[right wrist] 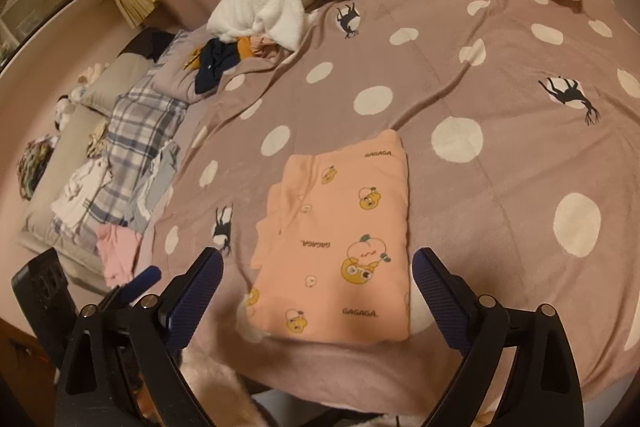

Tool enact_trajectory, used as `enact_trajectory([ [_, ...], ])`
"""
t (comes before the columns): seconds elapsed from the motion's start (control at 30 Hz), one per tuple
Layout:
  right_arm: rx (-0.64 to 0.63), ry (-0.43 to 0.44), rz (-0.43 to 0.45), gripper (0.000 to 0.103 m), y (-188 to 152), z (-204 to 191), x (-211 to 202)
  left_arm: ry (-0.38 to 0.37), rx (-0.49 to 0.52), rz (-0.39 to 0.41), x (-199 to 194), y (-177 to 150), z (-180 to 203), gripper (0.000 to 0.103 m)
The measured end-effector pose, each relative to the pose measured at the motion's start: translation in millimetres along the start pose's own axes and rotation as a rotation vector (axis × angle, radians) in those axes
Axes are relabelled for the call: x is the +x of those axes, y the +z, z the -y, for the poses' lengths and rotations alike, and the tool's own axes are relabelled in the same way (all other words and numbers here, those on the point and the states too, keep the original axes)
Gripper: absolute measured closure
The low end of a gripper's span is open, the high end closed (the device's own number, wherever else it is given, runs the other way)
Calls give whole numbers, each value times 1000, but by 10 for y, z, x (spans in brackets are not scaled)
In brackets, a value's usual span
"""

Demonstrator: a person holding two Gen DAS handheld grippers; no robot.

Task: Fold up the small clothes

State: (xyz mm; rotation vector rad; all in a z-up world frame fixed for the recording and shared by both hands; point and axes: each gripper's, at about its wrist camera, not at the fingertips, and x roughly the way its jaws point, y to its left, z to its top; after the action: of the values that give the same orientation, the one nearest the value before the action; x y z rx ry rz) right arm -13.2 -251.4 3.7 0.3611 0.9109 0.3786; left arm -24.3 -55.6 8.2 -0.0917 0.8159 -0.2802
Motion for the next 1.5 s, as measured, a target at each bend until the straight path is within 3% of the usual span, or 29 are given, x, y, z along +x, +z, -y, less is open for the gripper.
enact_trajectory([
  [0.17, -17, -21, -31, 1, -29, -21, 17, 5, 21, -7, 21, -37, 66, 1],
  [0.4, -43, -80, -40, 1, -88, -36, 3, -7, 9, -3, 16, -58, 111, 1],
  [0.57, -64, -127, -36, 1, -122, -34, -1, 51, 53, 4, 29, -84, 184, 1],
  [0.8, -98, -195, -49, 1, -193, -58, 40, 19, 50, -9, 33, -118, 204, 1],
  [1.07, -92, -192, -36, 1, -229, -67, 52, 21, 28, -2, -1, -120, 174, 1],
  [1.5, -185, -285, -11, 1, -289, -221, 110, 19, 13, -12, 8, -138, 117, 1],
])
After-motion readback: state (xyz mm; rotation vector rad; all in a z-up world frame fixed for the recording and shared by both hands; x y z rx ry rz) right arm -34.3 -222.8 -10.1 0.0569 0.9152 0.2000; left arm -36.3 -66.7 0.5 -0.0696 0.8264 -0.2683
